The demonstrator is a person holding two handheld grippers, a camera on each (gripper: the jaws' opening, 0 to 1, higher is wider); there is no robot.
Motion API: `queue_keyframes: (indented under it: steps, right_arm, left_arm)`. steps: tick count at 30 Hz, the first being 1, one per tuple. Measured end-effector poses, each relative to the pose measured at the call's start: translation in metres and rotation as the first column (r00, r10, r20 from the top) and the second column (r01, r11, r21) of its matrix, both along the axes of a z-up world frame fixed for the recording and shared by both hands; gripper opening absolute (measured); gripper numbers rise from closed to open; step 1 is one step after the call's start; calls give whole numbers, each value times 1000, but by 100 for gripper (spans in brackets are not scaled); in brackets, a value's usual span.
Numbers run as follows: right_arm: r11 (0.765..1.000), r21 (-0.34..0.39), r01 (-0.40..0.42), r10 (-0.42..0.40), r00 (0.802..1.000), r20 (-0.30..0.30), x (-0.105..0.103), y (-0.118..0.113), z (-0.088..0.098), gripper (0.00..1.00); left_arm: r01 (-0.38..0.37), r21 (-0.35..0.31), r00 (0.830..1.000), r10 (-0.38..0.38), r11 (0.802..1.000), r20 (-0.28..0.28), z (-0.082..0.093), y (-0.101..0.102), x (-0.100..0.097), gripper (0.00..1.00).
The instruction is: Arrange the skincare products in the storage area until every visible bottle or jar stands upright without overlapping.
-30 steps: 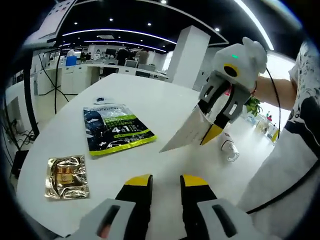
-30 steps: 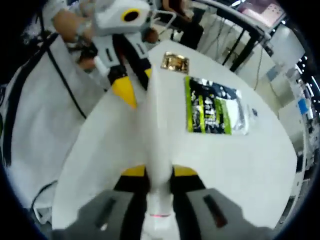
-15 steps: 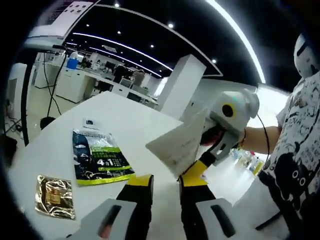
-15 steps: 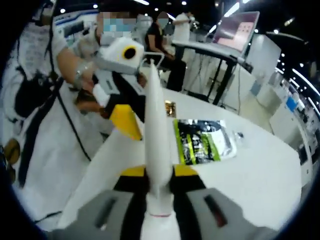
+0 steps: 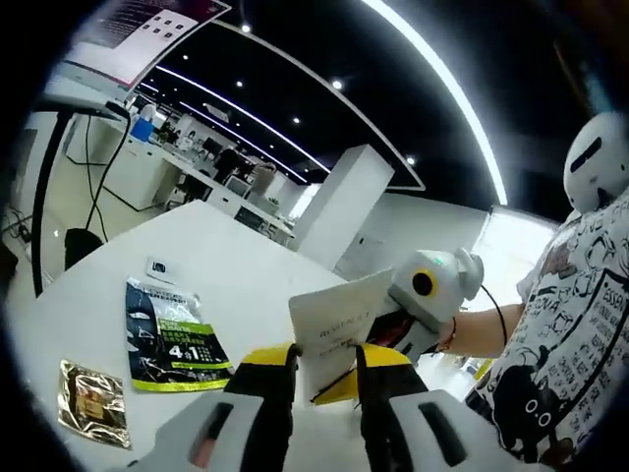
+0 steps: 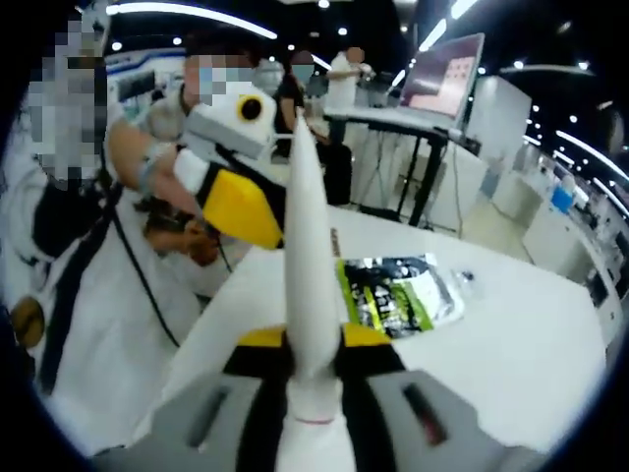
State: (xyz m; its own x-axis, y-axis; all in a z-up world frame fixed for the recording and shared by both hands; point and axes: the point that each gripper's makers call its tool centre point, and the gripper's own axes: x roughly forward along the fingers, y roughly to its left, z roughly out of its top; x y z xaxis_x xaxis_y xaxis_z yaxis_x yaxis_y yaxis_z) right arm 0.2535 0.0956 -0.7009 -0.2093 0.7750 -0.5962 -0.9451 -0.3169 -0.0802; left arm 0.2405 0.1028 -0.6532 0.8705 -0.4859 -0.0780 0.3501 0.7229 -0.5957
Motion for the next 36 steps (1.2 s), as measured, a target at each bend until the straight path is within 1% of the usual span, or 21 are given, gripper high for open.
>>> queue_keyframes:
  steps: [3, 6, 7, 8, 12, 14, 16, 19, 22, 24, 26, 31, 33, 36]
  right_arm:
    - [999, 23, 23, -22, 1000, -14, 0, 0, -2, 17]
    - [999, 26, 39, -38, 999, -39, -2, -2, -6, 17]
    - [998, 45, 40, -39, 999, -38, -1, -2, -4, 17]
    - [998, 47, 50, -47, 998, -49, -1, -2, -3, 17]
    - [996, 73, 56, -52, 997, -52, -1, -6, -3, 17]
    - [994, 86, 64, -59, 996, -64, -1, -8, -2, 17]
    - [993, 92, 78, -70, 994, -85, -1, -11, -1, 17]
    - [988, 118, 102, -89, 990, -111, -1, -15, 0, 17]
    - [985, 117, 127, -109, 983, -149, -2, -18, 1, 17]
    - [982, 130, 135, -115, 981, -155, -2, -20, 1, 17]
    - [980, 135, 148, -122, 976, -182, -4, -22, 2, 17]
    - [974, 151, 172, -139, 969, -203, -5, -25, 2, 17]
    - [972, 155, 176, -143, 969, -201, -6, -26, 3, 17]
    - [973, 155, 174, -144, 972, -185, -8, -27, 3, 18]
  left_arm:
    - [6, 3, 1000, -6, 1000, 6, 3, -2, 2, 24]
    - [19, 20, 1000, -19, 1000, 19, 6, -7, 3, 24]
    - [21, 30, 999, -22, 999, 30, 8, -9, 4, 24]
    - [23, 30, 999, -24, 999, 32, 10, -11, 4, 25]
    - [38, 38, 998, -40, 999, 42, 12, -15, 5, 25]
    - [47, 45, 998, -49, 998, 47, 14, -18, 6, 25]
    - [54, 52, 997, -57, 997, 51, 15, -22, 8, 25]
    - [65, 43, 996, -67, 997, 57, 17, -26, 9, 25]
    - [71, 43, 996, -74, 997, 59, 17, -29, 11, 25]
    - [81, 46, 995, -84, 996, 60, 18, -31, 11, 25]
    - [88, 55, 994, -92, 995, 58, 17, -32, 11, 24]
    - [102, 65, 992, -106, 993, 62, 17, -36, 11, 24]
    - [107, 67, 992, -111, 992, 61, 17, -37, 10, 24]
    - [118, 88, 991, -123, 989, 51, 14, -39, 8, 24]
